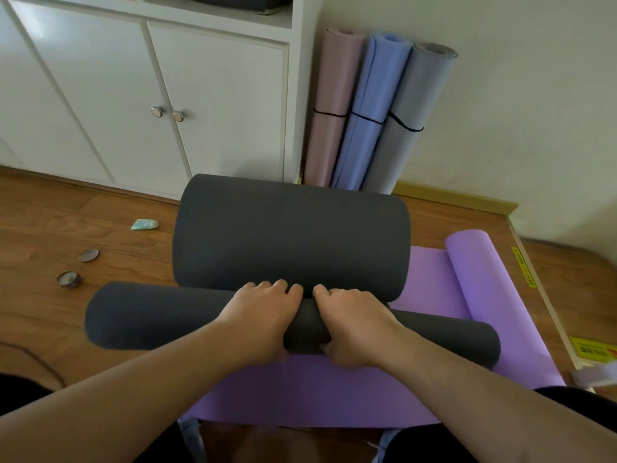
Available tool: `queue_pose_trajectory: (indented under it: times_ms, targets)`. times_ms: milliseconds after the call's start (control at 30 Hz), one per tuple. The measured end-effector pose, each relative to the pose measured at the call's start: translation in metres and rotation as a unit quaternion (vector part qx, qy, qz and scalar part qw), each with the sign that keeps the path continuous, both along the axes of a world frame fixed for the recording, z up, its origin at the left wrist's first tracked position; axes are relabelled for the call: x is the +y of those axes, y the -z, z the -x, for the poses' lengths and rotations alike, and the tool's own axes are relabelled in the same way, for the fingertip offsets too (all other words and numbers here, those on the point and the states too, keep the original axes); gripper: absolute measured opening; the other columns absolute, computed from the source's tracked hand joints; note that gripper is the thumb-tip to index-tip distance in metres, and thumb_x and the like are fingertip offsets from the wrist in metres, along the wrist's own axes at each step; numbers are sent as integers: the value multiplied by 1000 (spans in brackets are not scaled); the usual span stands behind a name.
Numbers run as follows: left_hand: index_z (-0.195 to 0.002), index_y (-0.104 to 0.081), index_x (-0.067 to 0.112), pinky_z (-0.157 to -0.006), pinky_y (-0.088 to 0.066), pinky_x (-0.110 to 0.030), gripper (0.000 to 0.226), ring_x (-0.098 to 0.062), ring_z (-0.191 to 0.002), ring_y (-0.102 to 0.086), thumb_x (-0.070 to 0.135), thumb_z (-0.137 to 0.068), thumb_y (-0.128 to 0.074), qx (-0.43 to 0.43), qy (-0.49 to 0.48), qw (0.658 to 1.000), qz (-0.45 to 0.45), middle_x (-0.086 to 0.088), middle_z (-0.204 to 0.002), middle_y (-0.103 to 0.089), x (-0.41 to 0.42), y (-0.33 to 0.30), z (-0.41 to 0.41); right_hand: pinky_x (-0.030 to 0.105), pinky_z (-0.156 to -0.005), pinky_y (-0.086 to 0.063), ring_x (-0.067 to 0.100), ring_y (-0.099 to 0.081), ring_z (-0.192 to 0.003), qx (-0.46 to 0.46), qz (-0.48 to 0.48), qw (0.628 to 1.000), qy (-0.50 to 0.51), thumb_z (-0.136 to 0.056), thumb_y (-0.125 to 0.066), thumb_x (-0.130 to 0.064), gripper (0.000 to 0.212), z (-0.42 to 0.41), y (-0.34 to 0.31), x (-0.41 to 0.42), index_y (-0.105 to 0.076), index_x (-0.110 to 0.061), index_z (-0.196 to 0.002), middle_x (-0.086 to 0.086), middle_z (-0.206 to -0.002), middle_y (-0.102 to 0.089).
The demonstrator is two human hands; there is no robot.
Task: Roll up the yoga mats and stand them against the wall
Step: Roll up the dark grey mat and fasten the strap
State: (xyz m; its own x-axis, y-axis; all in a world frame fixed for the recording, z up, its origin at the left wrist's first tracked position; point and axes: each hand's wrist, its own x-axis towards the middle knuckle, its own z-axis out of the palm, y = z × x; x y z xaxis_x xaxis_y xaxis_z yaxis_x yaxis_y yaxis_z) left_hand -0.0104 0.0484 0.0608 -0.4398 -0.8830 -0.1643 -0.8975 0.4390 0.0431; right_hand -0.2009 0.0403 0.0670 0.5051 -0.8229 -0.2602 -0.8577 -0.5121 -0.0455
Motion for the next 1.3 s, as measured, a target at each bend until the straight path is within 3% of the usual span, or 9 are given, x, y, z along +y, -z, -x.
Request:
queue_pose_trajectory:
  times_ms: [133,300,433,600,700,867,1000,1133,1300]
  targets:
    - [-124,-46,28,-88,-50,-34,56,-18,-105,-62,51,-82,-74,5,-11,1000,18,7,-116,-61,0,3,5,39,-80,-57,22,-65,-97,-23,-11,1000,4,-83,-83,-41,59,2,-3,-2,-43,-25,-125,-1,-112,-63]
    - [-110,-58,35,-77,-58,-35,49,-13,-89,-65,54,-71,-80,24,-44,997,-64,10,-98,-65,-15,-15,-8,44,-99,-51,27,-58,-120,2,70,998,-8,-76,-87,-48,98,2,-3,4,-29,-24,-150,2,-135,-56]
    - [-111,-55,35,-79,-57,-34,48,-12,-90,-64,56,-73,-77,25,-38,996,-75,12,-99,-63,-12,-15,-7,41,-87,-56,25,-65,-107,2,49,999,-10,-86,-82,-39,78,3,-3,2,-34,-20,-144,5,-124,-64]
    - [-132,-44,27,-96,-49,-36,71,-20,-112,-58,55,-77,-79,-20,0,999,42,6,-124,-53,-4,-7,-1,40,-76,-60,21,-67,-87,-17,3,1000,13,-86,-81,-35,52,7,-13,-8,-44,-24,-121,-1,-104,-67]
    - [-124,-47,28,-88,-50,-34,59,-17,-107,-61,51,-79,-78,-2,-6,1000,27,8,-118,-58,-5,-8,-1,39,-78,-59,20,-66,-90,-22,-21,999,15,-83,-83,-39,56,8,-16,-8,-43,-27,-121,-2,-105,-66]
    - [-111,-57,33,-82,-57,-37,52,-14,-93,-64,57,-72,-81,35,-37,997,-49,11,-102,-64,-13,-19,-11,40,-96,-51,25,-58,-116,3,43,999,-6,-79,-88,-43,89,0,-17,1,-34,-23,-147,2,-133,-54]
    - [-116,-54,34,-87,-56,-37,58,-13,-97,-63,62,-72,-79,24,-24,997,-66,12,-107,-63,-11,-20,-9,39,-87,-53,25,-62,-109,10,30,999,-5,-83,-86,-36,74,0,-17,0,-40,-19,-138,5,-126,-58]
    - [-131,-45,27,-99,-49,-37,76,-19,-112,-56,61,-72,-80,-20,13,1000,19,5,-124,-52,-4,-14,-2,39,-82,-55,26,-64,-101,0,7,1000,13,-83,-85,-36,57,2,-23,-4,-48,-19,-123,3,-115,-61]
    - [-122,-48,22,-88,-52,-34,66,-19,-106,-60,51,-74,-83,-43,9,999,16,3,-121,-52,-3,-10,4,37,-83,-55,22,-63,-101,-12,-1,1000,-1,-83,-84,-42,61,1,-19,1,-48,-22,-128,1,-116,-61]
